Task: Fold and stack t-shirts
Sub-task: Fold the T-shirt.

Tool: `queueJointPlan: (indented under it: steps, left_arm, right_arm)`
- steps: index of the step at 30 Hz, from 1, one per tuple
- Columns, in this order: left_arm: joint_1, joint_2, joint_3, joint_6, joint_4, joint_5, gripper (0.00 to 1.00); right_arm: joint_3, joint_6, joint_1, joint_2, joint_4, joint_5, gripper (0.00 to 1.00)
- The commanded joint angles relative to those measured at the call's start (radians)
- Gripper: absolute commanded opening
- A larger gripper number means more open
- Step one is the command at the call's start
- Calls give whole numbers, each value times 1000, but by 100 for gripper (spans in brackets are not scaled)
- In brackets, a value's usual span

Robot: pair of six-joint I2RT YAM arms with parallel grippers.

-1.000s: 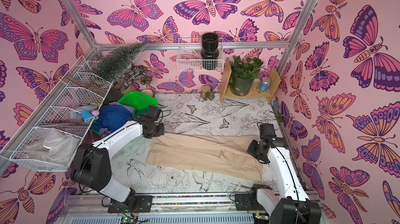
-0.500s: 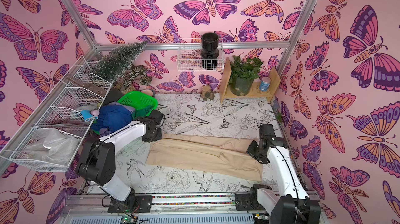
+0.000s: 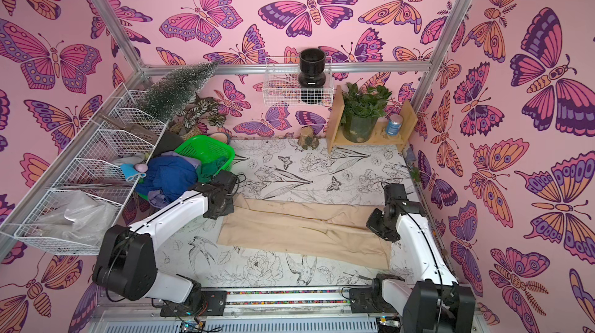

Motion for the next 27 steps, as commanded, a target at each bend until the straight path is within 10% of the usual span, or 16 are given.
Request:
queueJointPlan:
  steps: [1,15,27]
  left_arm:
    - [-5,0,-6,-33,-22,25,19]
    - [-65,-100,-27,-17,261,-18,24]
    - [-18,271,174,30,278,98,22]
  right_arm:
    - [17,9,0,17,-32,-3,12]
    - [37,64,0,13,-104,92,21]
    - [26,57,0,3,-113,86,22]
